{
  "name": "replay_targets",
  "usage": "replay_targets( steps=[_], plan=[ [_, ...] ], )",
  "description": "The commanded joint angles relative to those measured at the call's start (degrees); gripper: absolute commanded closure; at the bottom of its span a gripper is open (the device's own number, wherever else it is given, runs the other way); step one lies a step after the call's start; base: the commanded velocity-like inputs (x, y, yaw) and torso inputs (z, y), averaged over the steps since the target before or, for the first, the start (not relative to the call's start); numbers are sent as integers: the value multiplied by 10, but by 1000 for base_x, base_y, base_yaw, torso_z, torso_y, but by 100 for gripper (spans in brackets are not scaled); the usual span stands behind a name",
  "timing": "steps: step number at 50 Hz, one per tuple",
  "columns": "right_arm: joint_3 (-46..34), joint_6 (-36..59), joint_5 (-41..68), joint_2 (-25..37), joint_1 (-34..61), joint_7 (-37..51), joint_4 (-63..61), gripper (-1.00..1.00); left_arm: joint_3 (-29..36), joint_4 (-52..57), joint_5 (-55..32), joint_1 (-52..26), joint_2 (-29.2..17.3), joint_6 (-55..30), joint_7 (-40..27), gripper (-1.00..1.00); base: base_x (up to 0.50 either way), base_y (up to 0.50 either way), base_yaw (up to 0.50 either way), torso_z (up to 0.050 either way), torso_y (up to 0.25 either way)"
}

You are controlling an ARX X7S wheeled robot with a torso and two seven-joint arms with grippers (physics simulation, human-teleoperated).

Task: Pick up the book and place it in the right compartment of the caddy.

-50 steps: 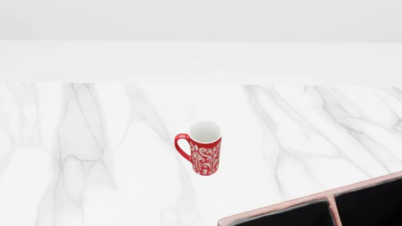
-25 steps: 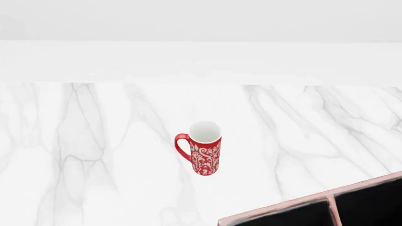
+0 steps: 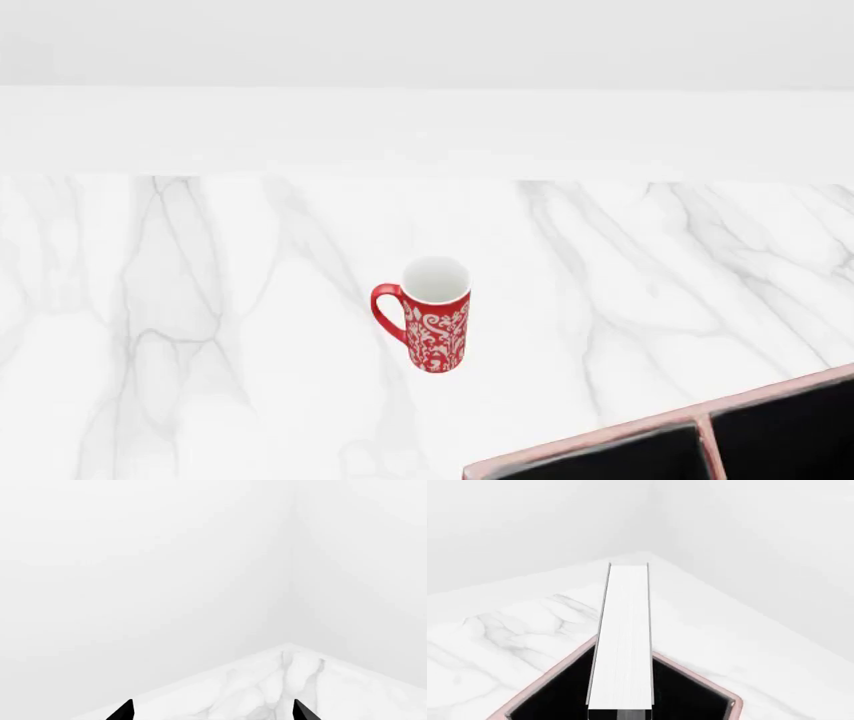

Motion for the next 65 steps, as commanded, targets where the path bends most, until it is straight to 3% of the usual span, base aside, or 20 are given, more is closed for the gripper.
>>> replay_targets(
  steps=[1,13,14,38,49,55,65],
  plan=[
    [5,-17,-38,-13,9,-28,18,100,-12,-2,11,1,11,5,10,-100,0,0,0,0,0],
    [1,-18,-26,-14,13,-34,23,100,-13,-1,8,0,9,3,9,-100,0,0,0,1,2],
    [-1,-18,-23,-14,15,-36,24,-100,-13,-1,8,0,9,3,9,-100,0,0,0,0,0],
    [-7,-24,-18,-14,22,-27,22,-100,-12,-4,8,4,10,8,8,-100,0,0,0,0,0],
    [-39,-32,4,6,94,-3,-10,-100,-4,2,6,-3,3,-4,3,-100,0,0,0,0,0],
    [-104,-30,24,0,166,17,-9,-100,39,20,4,-33,-20,-40,-9,-100,0,0,0,0,0],
    [-199,-55,-13,-53,246,-22,-13,-100,194,14,-4,-141,-52,-90,-26,-100,0,0,0,0,0]
  ],
)
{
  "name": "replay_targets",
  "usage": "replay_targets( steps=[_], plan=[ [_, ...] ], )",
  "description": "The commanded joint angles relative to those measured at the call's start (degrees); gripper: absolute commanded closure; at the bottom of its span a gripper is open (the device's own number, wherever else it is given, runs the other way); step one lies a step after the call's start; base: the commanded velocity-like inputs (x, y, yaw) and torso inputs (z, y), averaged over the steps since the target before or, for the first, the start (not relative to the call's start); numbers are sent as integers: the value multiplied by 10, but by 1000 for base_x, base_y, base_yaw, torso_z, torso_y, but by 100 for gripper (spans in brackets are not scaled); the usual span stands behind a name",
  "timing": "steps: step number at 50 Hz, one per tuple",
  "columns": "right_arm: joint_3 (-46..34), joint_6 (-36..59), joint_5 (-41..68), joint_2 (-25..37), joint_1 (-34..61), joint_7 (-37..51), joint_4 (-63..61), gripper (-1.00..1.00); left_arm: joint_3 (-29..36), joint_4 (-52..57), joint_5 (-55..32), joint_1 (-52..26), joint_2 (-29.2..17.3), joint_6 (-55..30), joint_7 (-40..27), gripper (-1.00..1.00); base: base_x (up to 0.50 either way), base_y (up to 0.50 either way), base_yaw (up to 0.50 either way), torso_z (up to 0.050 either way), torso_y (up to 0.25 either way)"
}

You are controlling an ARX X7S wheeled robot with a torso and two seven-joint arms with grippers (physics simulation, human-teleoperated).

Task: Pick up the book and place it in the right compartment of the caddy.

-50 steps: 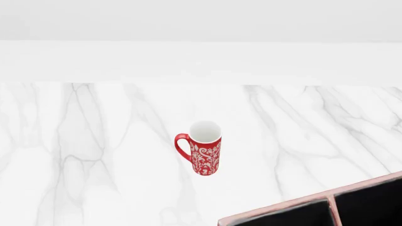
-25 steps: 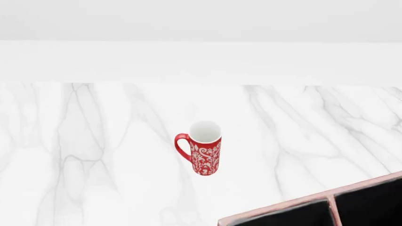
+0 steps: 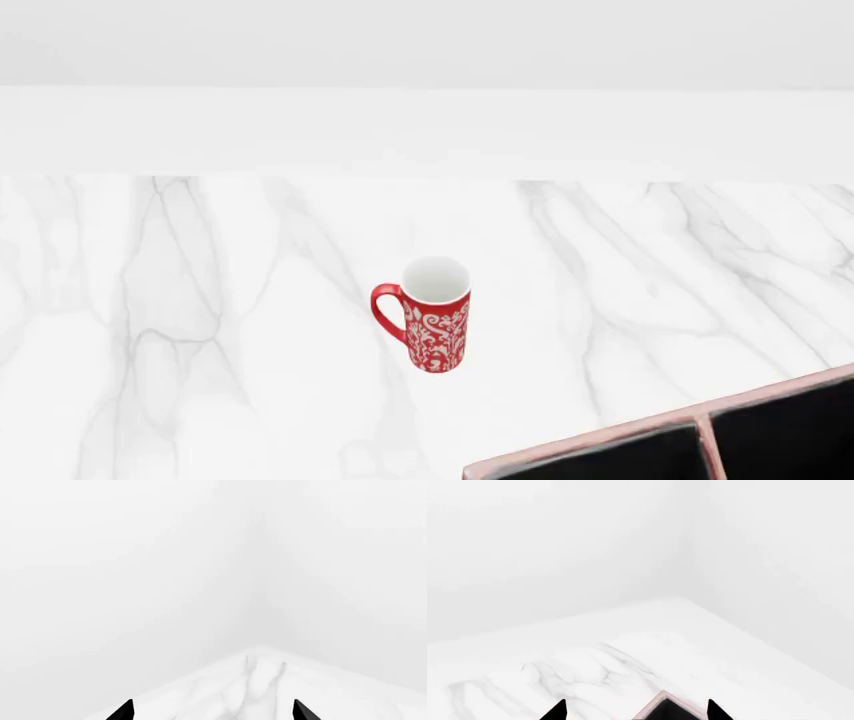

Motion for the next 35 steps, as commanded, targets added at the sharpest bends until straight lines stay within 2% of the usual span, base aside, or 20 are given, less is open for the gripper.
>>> replay_targets(
  steps=[1,7,17,29,35],
  plan=[
    [-89,-35,-39,-60,95,-44,14,-100,143,-9,5,-110,-18,-46,-7,-100,0,0,0,0,0],
    [-143,-55,-78,-103,123,-80,28,-100,271,-39,16,-197,-16,-58,-12,-100,0,0,0,0,0],
    [-217,-88,-135,-158,137,-132,41,-100,395,-82,25,-283,12,-49,-2,-100,0,0,0,0,0],
    [-289,-126,-188,-209,129,-188,47,-100,497,-105,24,-350,54,-43,17,-100,0,0,0,0,0],
    [-303,-138,-201,-216,123,-203,54,-100,514,-116,24,-364,65,-44,17,-100,0,0,0,0,0]
  ],
)
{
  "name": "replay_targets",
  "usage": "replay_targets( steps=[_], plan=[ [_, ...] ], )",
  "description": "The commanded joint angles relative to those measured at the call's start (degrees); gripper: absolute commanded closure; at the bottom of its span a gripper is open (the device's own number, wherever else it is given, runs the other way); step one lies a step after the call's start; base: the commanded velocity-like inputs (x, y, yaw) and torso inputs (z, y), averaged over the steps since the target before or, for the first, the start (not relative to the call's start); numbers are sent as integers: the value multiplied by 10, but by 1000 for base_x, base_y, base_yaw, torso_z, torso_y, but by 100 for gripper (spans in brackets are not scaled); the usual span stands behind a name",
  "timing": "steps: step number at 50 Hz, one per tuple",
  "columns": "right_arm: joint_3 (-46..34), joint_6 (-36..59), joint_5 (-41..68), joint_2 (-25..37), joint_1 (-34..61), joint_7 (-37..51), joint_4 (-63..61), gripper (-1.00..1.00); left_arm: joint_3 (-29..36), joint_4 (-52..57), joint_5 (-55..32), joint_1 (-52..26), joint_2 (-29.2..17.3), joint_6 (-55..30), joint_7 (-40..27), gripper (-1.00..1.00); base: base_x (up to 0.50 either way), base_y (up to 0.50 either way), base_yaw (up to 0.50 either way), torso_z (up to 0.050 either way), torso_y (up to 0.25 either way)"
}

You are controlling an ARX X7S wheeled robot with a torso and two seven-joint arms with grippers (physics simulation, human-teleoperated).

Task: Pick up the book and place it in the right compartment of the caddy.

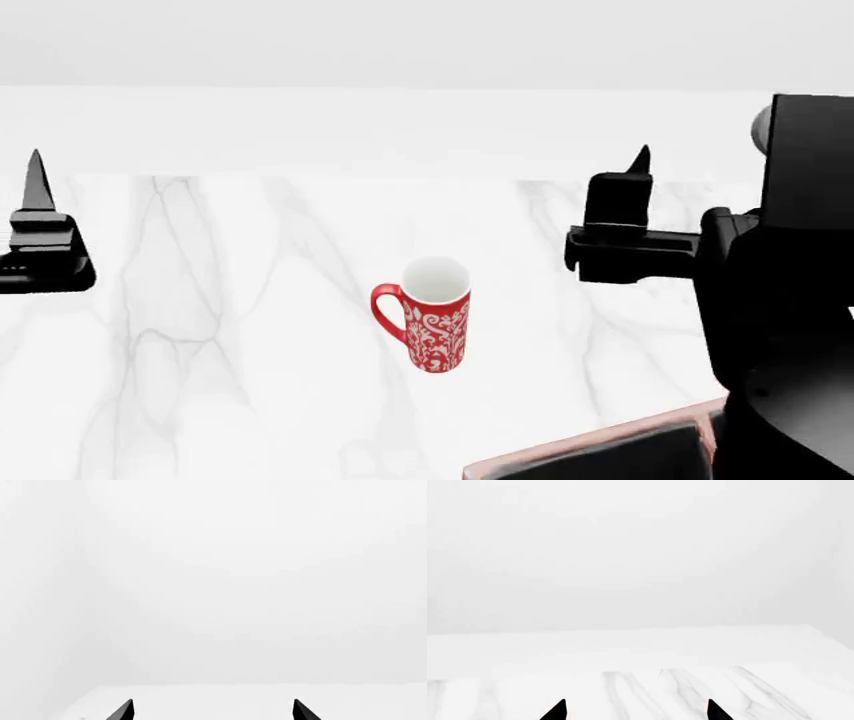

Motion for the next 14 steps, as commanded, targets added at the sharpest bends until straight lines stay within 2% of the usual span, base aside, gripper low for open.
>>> replay_targets(
  steps=[1,14],
  plan=[
    [-36,-39,-48,-43,2,-56,29,-100,59,-22,13,-50,36,2,17,-100,0,0,0,0,0],
    [-49,-39,-49,-49,11,-60,25,-100,62,-23,8,-56,35,0,19,-100,0,0,0,0,0]
  ],
)
